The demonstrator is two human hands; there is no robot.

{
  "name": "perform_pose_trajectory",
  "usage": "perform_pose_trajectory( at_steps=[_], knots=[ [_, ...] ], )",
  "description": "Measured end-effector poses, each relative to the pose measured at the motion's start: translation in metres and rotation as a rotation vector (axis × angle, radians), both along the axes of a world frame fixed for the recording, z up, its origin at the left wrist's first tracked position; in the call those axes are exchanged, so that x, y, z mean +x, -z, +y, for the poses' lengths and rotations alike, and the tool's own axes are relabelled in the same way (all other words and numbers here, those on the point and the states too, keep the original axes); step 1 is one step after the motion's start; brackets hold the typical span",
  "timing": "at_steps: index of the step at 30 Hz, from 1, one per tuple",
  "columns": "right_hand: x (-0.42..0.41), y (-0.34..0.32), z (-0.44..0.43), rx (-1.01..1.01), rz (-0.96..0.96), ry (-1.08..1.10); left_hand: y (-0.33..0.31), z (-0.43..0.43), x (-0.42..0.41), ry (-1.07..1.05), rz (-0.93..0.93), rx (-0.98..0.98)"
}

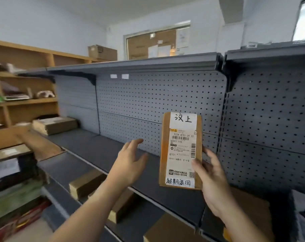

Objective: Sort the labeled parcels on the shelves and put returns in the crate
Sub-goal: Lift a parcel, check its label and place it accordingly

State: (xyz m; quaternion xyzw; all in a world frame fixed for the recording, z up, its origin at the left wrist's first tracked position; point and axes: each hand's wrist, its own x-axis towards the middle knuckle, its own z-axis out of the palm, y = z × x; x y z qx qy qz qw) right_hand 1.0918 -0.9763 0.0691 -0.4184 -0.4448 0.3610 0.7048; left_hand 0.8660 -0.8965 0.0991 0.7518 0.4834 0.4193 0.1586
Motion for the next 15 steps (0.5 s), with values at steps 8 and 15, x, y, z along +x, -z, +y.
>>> perform_pose_trajectory(
  at_steps=[8, 15],
  knots=[
    [-0.166, 0.014, 0.056, -0.06, -0.019, -0.438, 0.023, -0.021, -0.182, -0.496, 0.181, -0.067],
    [-0.329, 0.014, 0.105, -0.069, -0.007, -0.692, 0.035, -0.023, -0.334, -0.77, 0.19, -0.117]
  ],
)
